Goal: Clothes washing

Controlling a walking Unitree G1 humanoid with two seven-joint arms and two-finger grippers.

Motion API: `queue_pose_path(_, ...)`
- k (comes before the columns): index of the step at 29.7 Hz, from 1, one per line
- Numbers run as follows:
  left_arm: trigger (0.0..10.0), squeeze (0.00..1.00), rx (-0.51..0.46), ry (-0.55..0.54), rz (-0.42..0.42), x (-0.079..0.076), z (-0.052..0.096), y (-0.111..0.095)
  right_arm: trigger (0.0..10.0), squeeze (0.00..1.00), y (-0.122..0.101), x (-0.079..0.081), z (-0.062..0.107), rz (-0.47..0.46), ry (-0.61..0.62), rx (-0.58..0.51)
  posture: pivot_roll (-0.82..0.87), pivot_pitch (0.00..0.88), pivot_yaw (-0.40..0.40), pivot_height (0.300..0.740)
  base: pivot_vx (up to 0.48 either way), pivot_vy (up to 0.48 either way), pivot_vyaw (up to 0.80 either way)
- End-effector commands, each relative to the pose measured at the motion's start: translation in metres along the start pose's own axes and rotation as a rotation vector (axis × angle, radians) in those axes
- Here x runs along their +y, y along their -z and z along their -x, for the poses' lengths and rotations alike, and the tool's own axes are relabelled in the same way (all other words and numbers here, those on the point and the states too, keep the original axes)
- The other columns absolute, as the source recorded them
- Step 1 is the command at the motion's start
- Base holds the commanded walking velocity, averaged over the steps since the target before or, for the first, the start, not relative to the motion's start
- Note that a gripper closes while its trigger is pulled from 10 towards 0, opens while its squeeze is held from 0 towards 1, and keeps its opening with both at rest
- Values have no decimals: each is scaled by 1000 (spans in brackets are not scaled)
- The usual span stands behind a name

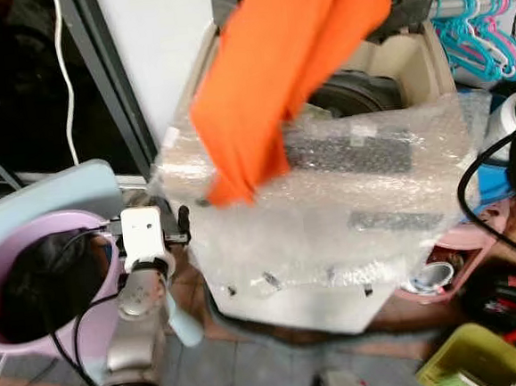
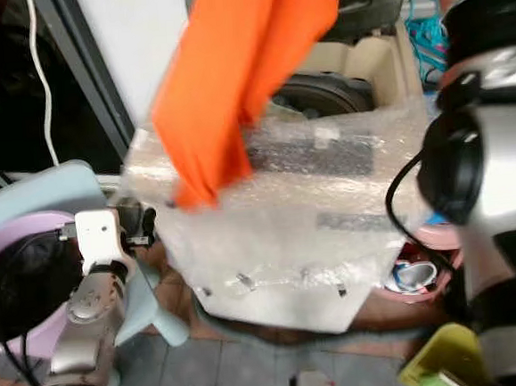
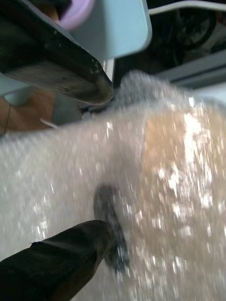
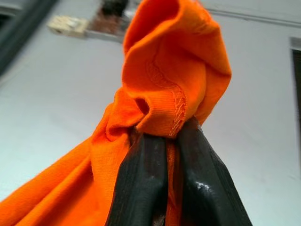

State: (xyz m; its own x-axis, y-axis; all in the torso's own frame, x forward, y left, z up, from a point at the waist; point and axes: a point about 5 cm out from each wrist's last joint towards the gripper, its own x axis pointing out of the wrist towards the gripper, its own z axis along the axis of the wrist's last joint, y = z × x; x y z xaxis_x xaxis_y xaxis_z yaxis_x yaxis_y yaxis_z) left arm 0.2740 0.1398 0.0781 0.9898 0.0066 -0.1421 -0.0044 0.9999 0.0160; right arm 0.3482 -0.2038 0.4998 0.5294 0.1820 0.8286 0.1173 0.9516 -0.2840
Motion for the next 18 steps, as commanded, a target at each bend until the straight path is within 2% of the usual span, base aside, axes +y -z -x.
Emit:
queue_pose_path(1,10000,0,-9,-19,-17,8,-2,-3,10000,0,17,15,7,2,-44,54,-73,0,14,740,0,0,0)
queue_pose_path(2,10000,0,-10,-20,-16,7,-2,-3,10000,0,35,23,18,3,-75,118,-73,0,14,740,0,0,0)
queue_pose_path(3,10000,0,-11,-21,-14,6,-2,-4,10000,0,68,39,42,-9,-142,234,-69,0,14,740,0,0,0)
queue_pose_path(6,10000,0,-10,-22,-13,6,-1,-4,10000,0,103,60,77,-45,-233,362,-70,0,16,740,0,0,0)
queue_pose_path(7,10000,0,-10,-22,-13,6,-1,-4,10000,0,103,60,77,-45,-233,362,-70,0,16,740,0,0,0)
queue_pose_path(8,10000,0,-8,-22,-12,6,-1,-4,10000,0,111,67,88,-66,-264,392,-71,0,18,740,0,0,0)
queue_pose_path(9,10000,0,-6,-20,-13,6,-1,-3,10000,0,126,84,113,-132,-352,443,-74,0,22,740,0,0,0)
queue_pose_path(10,10000,0,-5,-19,-13,6,-1,-3,10000,906,130,93,125,-167,-411,444,-76,0,24,740,0,0,0)
queue_pose_path(12,10000,0,-5,-18,-13,6,-1,-3,10000,906,130,95,127,-176,-429,437,-76,0,24,740,0,0,0)
queue_pose_path(13,10000,0,-5,-14,-14,6,-2,-3,10000,1000,132,100,137,-203,-464,443,-78,0,25,740,0,0,0)
queue_pose_path(18,10000,0,-11,-13,-12,4,-3,-5,10000,1000,134,105,153,-254,-522,471,-78,0,27,740,0,0,0)
